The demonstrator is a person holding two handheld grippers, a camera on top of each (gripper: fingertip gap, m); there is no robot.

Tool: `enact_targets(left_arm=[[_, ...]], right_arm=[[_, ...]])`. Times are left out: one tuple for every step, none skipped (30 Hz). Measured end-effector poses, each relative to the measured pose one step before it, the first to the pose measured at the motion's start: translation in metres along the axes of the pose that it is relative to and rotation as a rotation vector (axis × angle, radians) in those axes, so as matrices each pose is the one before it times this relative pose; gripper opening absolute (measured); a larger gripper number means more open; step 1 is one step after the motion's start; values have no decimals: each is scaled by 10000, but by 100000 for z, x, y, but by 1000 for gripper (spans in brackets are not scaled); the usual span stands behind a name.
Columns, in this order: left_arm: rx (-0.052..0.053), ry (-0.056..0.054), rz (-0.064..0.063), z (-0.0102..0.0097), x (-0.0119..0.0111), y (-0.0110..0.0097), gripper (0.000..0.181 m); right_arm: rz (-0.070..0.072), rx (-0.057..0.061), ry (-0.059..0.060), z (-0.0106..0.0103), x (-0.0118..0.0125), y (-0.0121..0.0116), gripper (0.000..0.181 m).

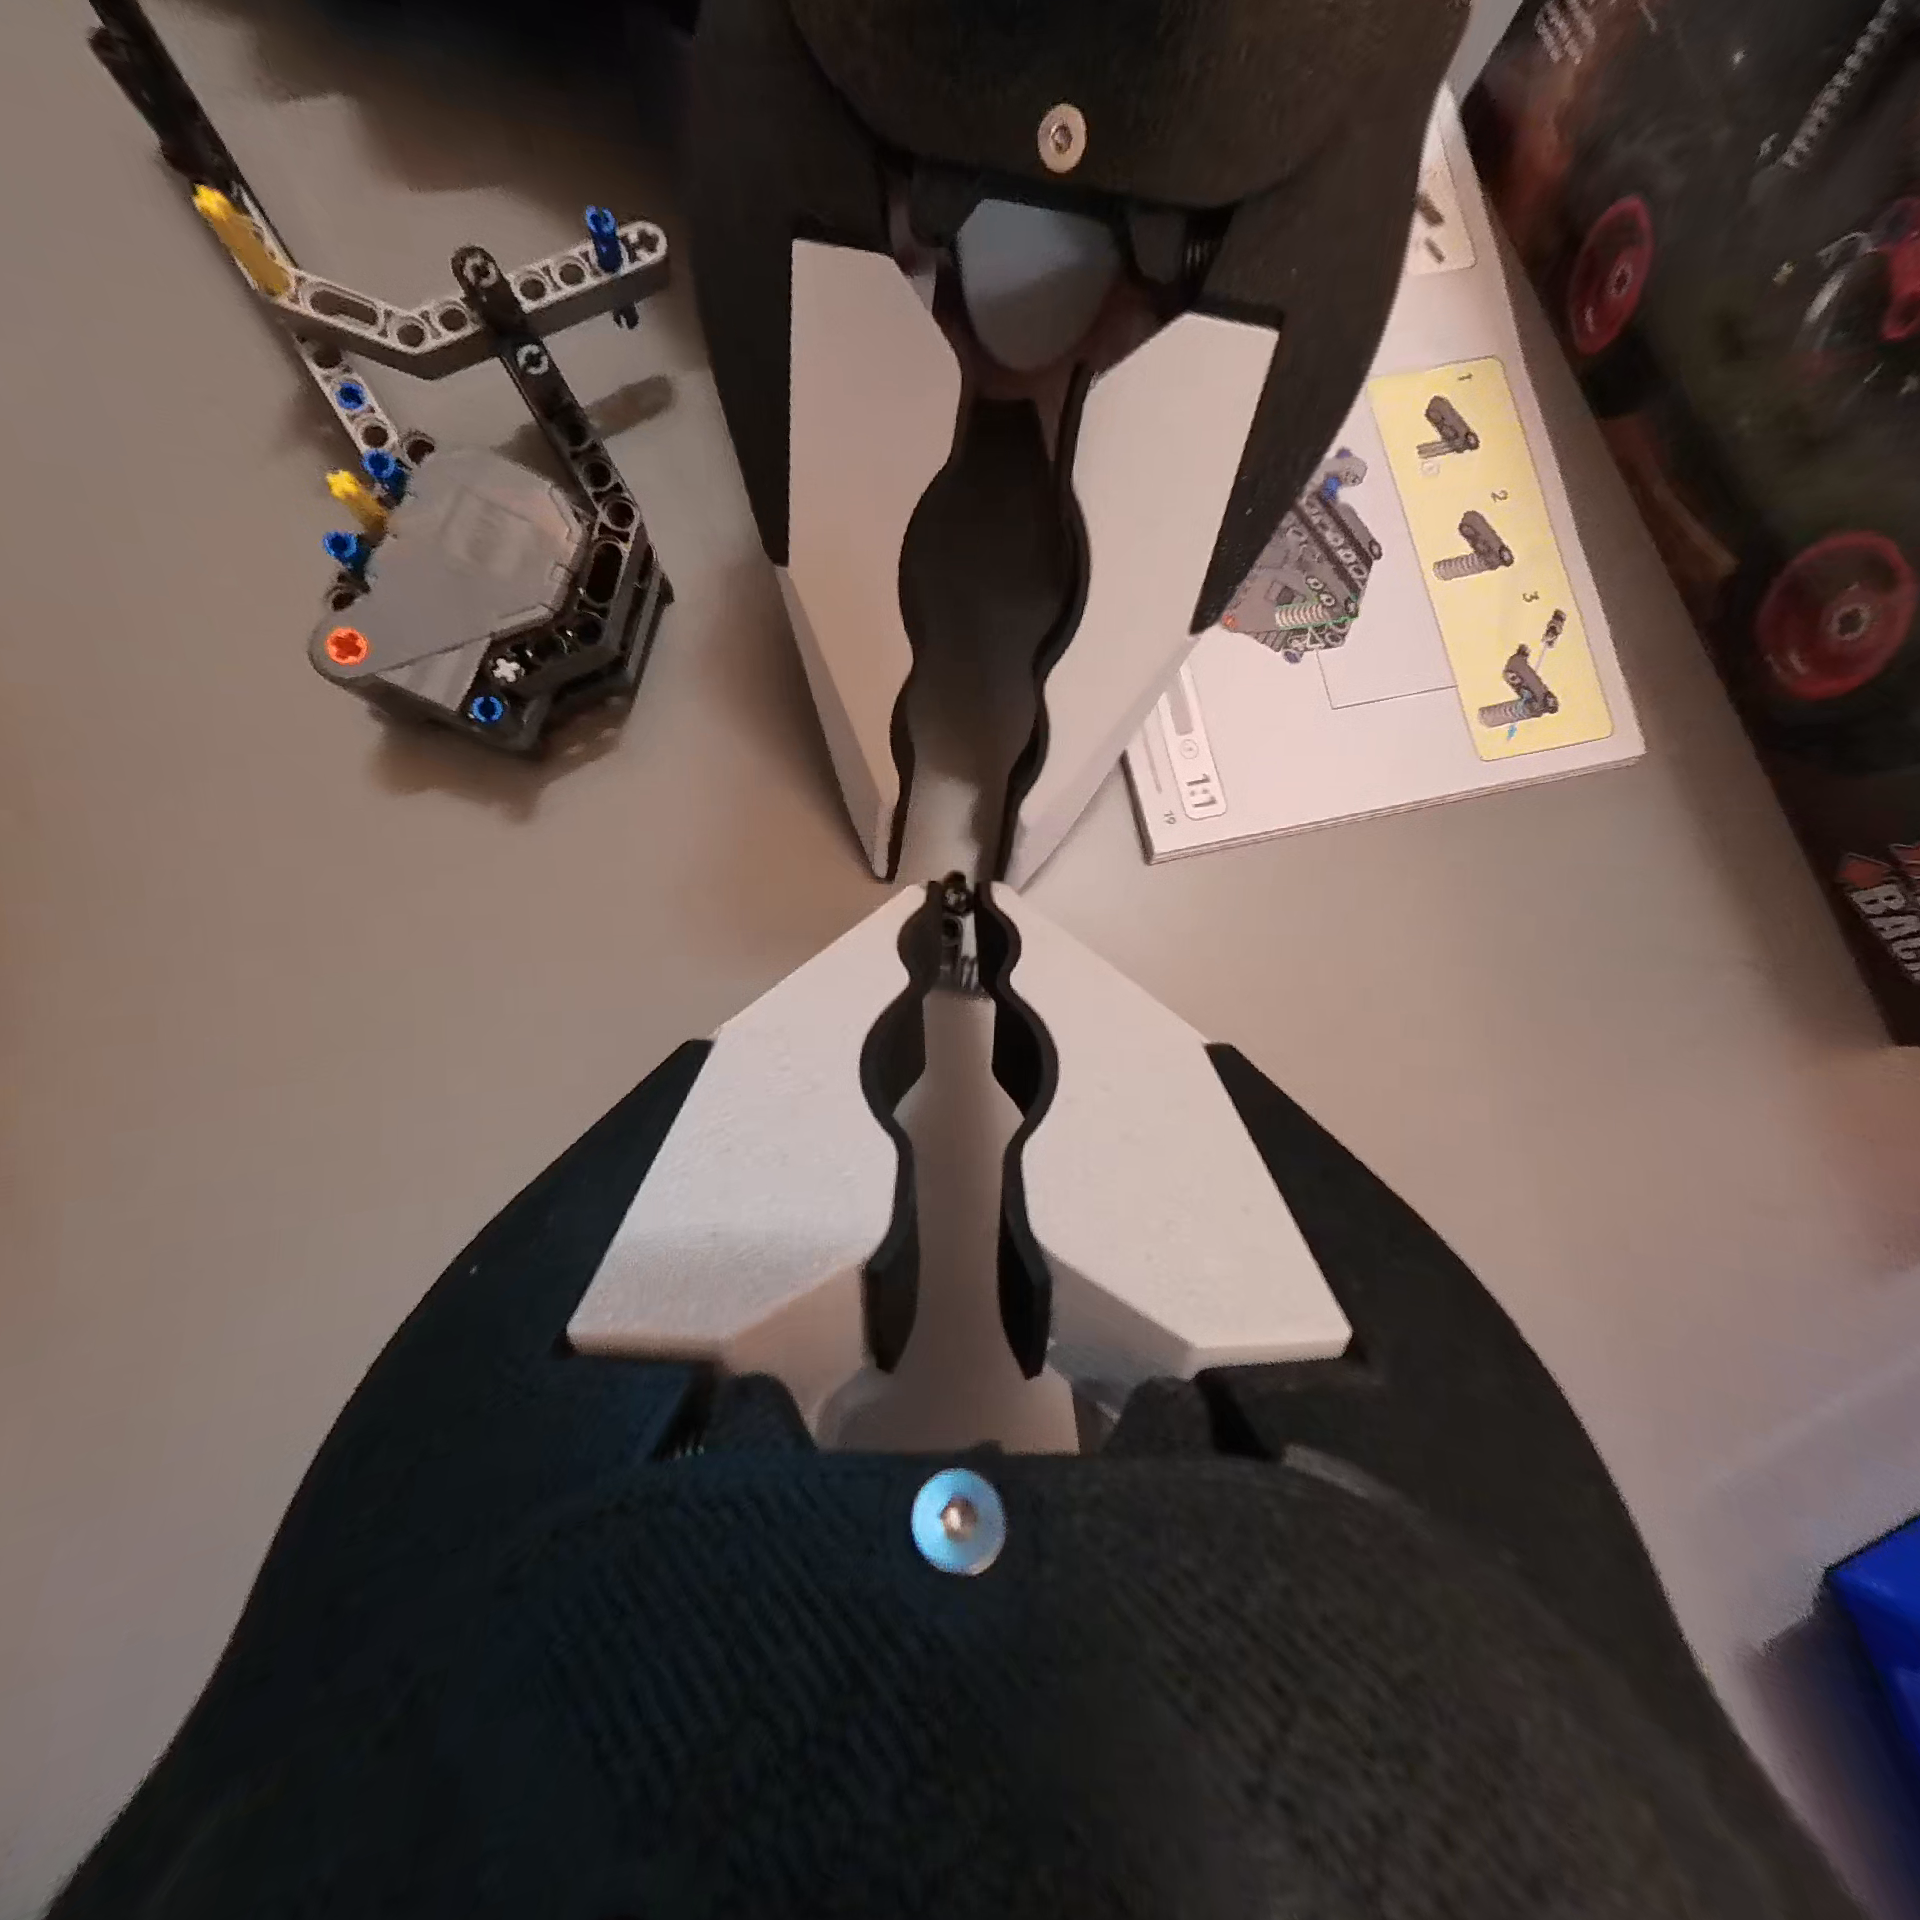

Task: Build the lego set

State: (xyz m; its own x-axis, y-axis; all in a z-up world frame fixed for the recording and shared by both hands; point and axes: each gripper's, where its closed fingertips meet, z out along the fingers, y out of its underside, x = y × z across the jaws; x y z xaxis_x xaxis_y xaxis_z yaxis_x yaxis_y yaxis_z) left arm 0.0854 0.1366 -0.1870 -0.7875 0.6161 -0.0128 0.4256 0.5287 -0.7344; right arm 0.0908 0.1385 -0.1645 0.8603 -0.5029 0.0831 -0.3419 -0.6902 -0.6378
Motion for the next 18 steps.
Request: enact_targets(left_arm=[[5,-17,5,8,-20,-11,17],[7,-186,-49,-2,-263,10,15],[0,-204,-87,9,-322,-6,15],[0,-19,-5,0,-23,0,15],[-1,28,12,10,39,5,15],[-2,25,-41,-3,-14,-6,14],[-2,-16,-82,1,-101,5,16],[-1,-12,-70,-6,-83,10,18],[-5,17,-39,6,-18,-1,18],[2,30,35,7,42,-22,18],[4,127,132,45,238,-48,17],[2,137,119,64,249,-50,17],[-5,67,33,66,91,-71,17],[-1,127,30,74,147,-54,14],[-14,150,38,96,183,-52,7],[-10,22,22,89,-14,-75,5],[0,-16,-34,85,-73,-65,5],[-5,24,-53,28,-3,-23,5]], right_arm=[[3,-118,-76,149,-34,82,4],[57,17,-7,62,59,-136,4],[64,-52,-88,30,-44,-12,3],[64,-103,-79,-39,-34,81,4],[7,-134,2,-86,63,132,4],[-32,-71,36,-90,107,88,3],[20,-10,-36,-40,2,30,3],[108,-13,-108,66,-74,62,3],[120,19,-154,117,-163,6,4],[68,65,-105,119,-144,-73,3],[13,21,-9,105,-40,-49,3],[19,-53,42,89,42,41,4],[37,-110,16,88,36,117,3],[-15,-112,-2,87,8,134,4],[-44,-57,29,78,24,70,3],[8,-63,-21,63,-32,76,4],[44,9,-89,10,-117,-53,4],[-15,-79,19,-50,55,102,4]])
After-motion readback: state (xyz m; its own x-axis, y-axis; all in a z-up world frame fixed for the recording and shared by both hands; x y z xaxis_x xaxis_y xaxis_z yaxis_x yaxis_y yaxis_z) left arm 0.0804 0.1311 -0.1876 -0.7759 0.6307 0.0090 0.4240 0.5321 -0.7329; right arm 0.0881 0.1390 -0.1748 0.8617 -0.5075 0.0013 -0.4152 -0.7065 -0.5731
